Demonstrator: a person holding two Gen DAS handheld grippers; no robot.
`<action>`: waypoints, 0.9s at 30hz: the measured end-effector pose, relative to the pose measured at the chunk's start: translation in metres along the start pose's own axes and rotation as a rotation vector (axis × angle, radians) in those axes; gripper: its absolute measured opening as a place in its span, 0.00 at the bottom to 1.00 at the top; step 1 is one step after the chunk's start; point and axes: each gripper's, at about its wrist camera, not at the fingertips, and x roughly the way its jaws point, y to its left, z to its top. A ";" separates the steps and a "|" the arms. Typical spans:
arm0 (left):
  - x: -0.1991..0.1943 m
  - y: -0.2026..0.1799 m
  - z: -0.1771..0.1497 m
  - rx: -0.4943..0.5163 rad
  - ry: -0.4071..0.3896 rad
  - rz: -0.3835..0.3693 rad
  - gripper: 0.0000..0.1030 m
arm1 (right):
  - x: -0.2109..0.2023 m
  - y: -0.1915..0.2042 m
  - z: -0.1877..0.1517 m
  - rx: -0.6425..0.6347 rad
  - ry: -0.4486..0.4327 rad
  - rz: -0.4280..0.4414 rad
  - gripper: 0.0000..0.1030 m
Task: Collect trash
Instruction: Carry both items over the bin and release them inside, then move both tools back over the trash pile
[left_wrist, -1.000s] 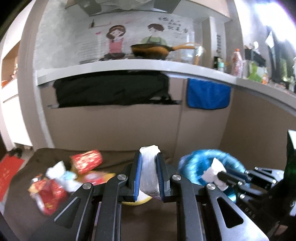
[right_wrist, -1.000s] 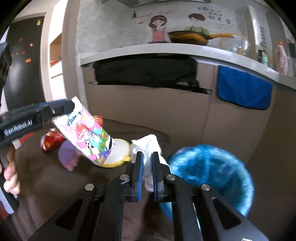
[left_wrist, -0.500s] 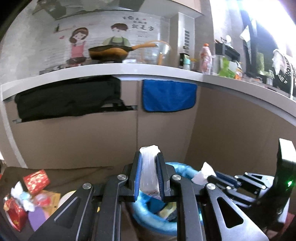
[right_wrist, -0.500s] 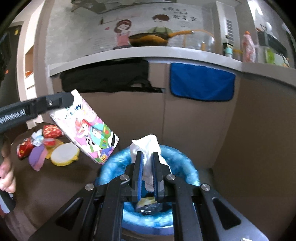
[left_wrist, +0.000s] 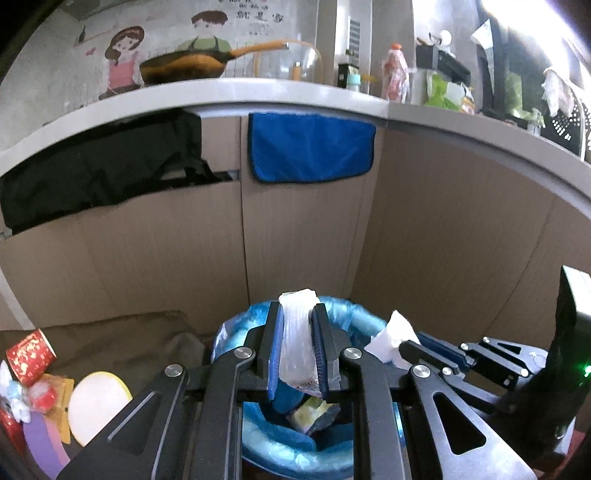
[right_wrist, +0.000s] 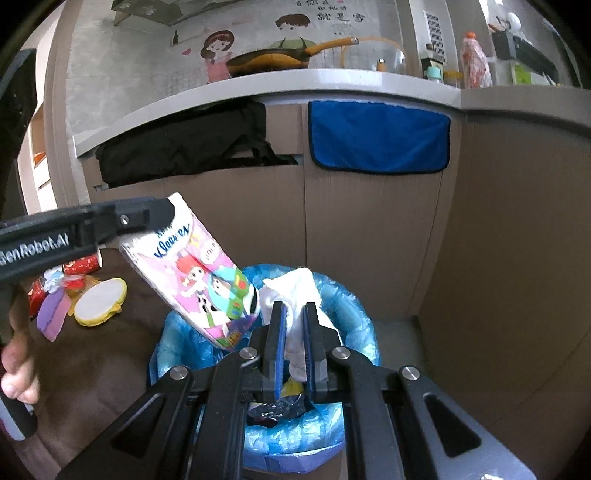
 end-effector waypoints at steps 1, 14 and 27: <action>0.003 0.001 -0.004 0.002 0.010 0.004 0.16 | 0.003 -0.001 -0.001 0.007 0.005 0.005 0.08; 0.040 0.026 -0.043 -0.070 0.127 0.005 0.17 | 0.030 0.000 -0.016 0.034 0.062 0.028 0.08; 0.043 0.046 -0.049 -0.149 0.124 0.013 0.35 | 0.033 0.001 -0.023 0.038 0.056 0.013 0.28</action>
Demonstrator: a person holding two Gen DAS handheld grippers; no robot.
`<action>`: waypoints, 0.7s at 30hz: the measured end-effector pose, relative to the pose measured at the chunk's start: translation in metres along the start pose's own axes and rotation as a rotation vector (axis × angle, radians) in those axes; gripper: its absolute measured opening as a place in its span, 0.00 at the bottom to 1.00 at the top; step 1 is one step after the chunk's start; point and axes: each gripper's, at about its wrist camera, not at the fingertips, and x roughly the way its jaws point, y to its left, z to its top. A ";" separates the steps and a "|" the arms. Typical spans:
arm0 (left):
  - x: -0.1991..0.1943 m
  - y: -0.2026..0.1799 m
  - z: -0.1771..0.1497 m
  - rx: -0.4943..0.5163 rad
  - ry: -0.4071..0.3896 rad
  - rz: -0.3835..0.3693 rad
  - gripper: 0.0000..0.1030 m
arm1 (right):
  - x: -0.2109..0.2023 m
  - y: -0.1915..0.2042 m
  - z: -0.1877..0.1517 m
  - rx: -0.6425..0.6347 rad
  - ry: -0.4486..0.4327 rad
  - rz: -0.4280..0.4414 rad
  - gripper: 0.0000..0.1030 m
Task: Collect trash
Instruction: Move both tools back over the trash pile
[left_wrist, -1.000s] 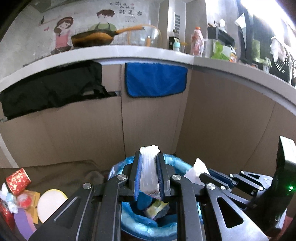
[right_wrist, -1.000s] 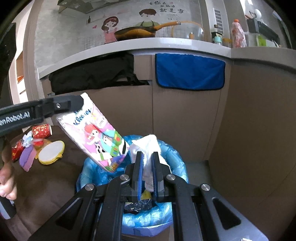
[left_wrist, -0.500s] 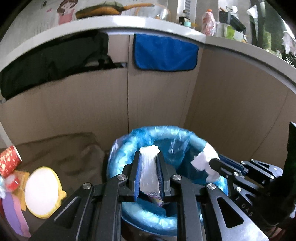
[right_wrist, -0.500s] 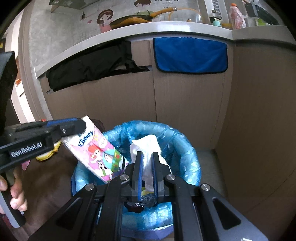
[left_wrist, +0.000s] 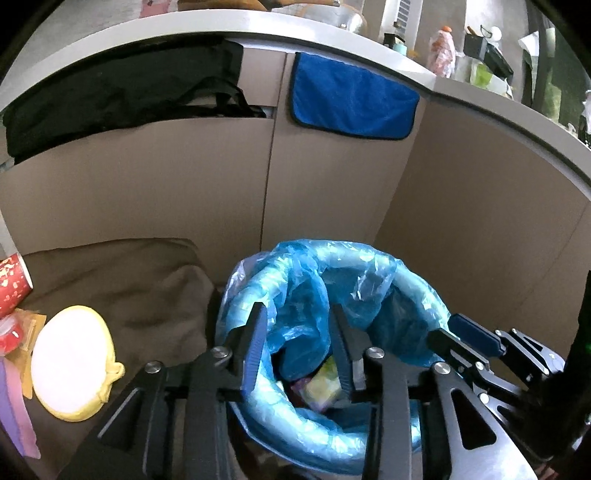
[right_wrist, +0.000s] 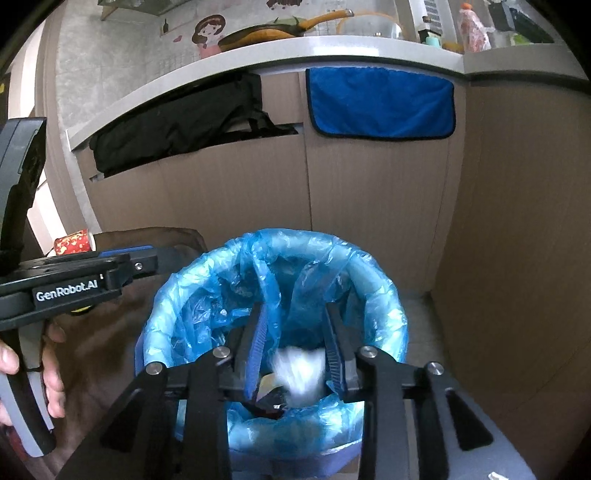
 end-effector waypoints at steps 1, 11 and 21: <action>-0.003 0.002 0.000 -0.003 -0.004 0.003 0.35 | -0.001 0.000 0.000 0.000 0.001 0.001 0.28; -0.058 0.049 -0.012 -0.031 -0.059 0.100 0.35 | -0.003 0.028 0.004 -0.027 0.010 0.046 0.28; -0.130 0.155 -0.050 -0.134 -0.095 0.290 0.35 | 0.004 0.120 0.017 -0.162 0.013 0.157 0.32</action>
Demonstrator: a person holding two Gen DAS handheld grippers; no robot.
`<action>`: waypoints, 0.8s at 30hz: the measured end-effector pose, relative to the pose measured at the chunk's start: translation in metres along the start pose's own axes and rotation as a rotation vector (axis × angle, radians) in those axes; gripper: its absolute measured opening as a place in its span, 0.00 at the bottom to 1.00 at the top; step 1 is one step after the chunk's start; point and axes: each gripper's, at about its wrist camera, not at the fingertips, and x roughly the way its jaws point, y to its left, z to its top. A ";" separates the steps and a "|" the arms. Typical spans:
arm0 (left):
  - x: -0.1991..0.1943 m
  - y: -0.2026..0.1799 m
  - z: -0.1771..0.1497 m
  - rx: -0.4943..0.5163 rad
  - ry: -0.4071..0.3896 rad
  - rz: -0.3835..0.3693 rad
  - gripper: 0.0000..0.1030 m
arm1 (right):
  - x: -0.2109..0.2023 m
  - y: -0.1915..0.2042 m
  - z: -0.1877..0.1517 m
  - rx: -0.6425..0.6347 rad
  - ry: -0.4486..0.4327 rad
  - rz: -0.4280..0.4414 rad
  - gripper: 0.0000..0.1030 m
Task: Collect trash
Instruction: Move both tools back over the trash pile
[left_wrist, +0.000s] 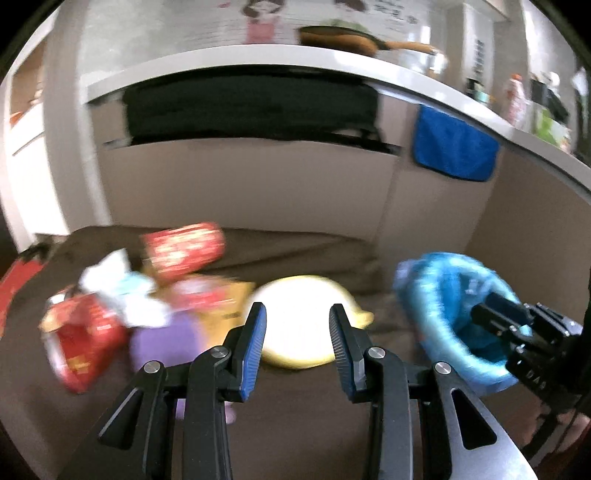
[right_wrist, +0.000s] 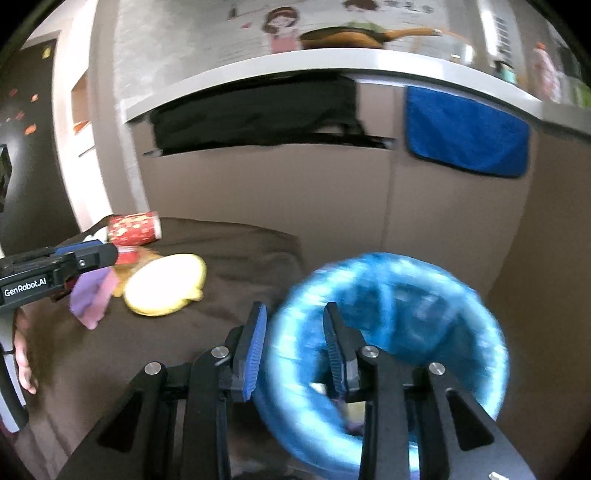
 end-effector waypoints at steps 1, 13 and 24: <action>-0.003 0.014 -0.004 -0.016 0.001 0.026 0.35 | 0.005 0.011 0.003 -0.009 0.007 0.020 0.34; -0.003 0.117 -0.042 -0.202 0.065 0.094 0.35 | 0.073 0.092 0.020 -0.057 0.139 0.149 0.34; 0.009 0.121 -0.043 -0.209 0.075 0.057 0.35 | 0.114 0.100 0.024 -0.049 0.202 0.144 0.34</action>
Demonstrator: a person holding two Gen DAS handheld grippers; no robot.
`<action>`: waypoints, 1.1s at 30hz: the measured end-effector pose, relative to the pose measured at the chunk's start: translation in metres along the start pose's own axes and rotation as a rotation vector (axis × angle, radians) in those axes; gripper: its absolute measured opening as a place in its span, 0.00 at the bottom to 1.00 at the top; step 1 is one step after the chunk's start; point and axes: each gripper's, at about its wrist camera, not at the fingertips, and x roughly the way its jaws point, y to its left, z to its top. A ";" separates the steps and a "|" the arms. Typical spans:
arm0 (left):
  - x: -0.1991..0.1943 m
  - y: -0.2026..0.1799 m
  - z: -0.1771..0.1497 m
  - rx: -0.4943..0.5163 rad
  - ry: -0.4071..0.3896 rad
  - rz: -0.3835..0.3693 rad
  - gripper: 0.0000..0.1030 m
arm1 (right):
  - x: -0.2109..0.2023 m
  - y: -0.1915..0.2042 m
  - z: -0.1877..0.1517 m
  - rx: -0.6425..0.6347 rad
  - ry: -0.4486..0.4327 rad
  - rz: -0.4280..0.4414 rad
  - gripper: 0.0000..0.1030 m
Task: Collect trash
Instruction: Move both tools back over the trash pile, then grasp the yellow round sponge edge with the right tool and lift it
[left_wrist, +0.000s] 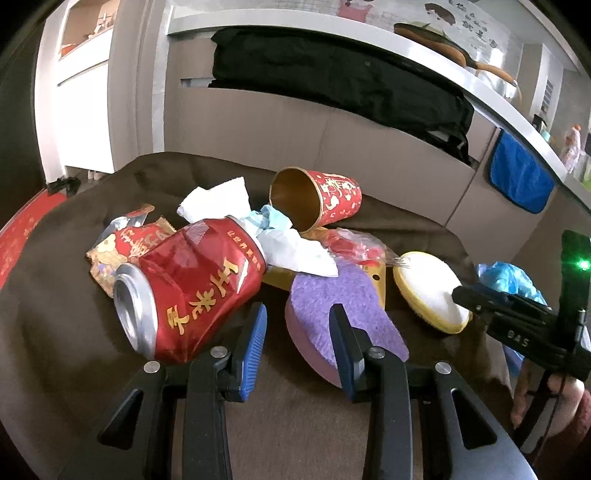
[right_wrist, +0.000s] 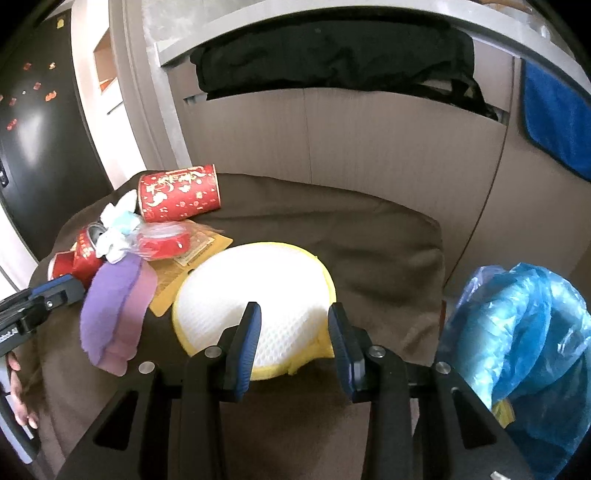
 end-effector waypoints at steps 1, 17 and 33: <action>0.002 0.000 0.001 -0.001 0.003 -0.002 0.35 | 0.003 -0.002 0.000 0.007 0.006 0.004 0.35; 0.007 -0.004 0.004 0.017 0.025 0.010 0.35 | 0.007 0.006 0.003 0.021 0.024 0.098 0.36; -0.013 0.015 0.001 -0.037 0.018 -0.027 0.35 | -0.017 0.050 0.009 -0.089 0.001 0.046 0.33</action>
